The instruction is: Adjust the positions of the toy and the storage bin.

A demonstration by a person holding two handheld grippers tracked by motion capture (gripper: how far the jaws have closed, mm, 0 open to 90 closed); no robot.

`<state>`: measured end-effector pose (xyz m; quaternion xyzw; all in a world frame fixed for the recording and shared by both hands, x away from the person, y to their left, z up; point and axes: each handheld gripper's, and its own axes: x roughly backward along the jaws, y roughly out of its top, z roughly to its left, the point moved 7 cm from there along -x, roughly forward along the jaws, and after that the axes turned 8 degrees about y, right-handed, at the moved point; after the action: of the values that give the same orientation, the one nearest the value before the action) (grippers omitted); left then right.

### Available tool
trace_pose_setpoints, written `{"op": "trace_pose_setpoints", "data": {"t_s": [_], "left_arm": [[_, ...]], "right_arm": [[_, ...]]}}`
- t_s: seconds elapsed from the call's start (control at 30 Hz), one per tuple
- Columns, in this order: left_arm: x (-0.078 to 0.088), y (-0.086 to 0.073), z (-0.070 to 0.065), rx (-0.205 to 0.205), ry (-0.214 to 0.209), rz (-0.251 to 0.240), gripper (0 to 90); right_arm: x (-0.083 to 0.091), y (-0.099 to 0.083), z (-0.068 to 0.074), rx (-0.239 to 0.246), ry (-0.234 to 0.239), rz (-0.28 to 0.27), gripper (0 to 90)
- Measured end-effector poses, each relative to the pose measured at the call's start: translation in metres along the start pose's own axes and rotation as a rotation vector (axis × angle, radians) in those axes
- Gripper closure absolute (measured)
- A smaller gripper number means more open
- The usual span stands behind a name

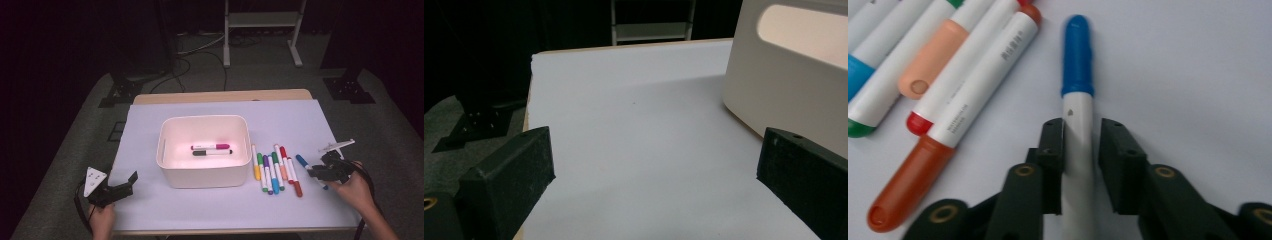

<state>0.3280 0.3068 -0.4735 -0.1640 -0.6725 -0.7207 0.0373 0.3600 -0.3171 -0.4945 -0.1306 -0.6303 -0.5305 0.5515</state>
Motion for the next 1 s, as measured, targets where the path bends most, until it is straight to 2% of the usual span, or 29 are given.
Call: {"op": "trace_pose_setpoints", "data": {"t_s": [0.07,0.23,0.43,0.53,0.67,0.8,1.0], "left_arm": [[0.0,0.0,0.0,0.002,0.0,-0.002,0.6],[0.0,0.0,0.0,0.003,0.0,0.0,0.5],[0.0,0.0,0.0,-0.004,0.001,0.001,0.5],[0.0,0.0,0.0,0.0,0.001,0.001,0.5],[0.0,0.0,0.0,0.0,0.0,0.001,0.5],[0.0,0.0,0.0,-0.001,-0.001,0.002,0.5],[0.0,0.0,0.0,-0.005,-0.003,0.004,0.6]], "right_arm": [[0.002,-0.002,-0.003,-0.014,-0.007,-0.002,75.2],[0.006,-0.003,-0.005,-0.035,0.02,0.013,76.0],[0.027,0.014,0.011,-0.043,0.132,-0.048,76.0],[0.044,0.032,0.028,-0.015,0.213,-0.092,76.0],[0.066,0.057,0.051,0.042,0.283,-0.137,76.0],[0.088,0.083,0.077,0.122,0.322,-0.154,76.0],[0.108,0.117,0.114,0.232,0.373,-0.158,76.0]]}}
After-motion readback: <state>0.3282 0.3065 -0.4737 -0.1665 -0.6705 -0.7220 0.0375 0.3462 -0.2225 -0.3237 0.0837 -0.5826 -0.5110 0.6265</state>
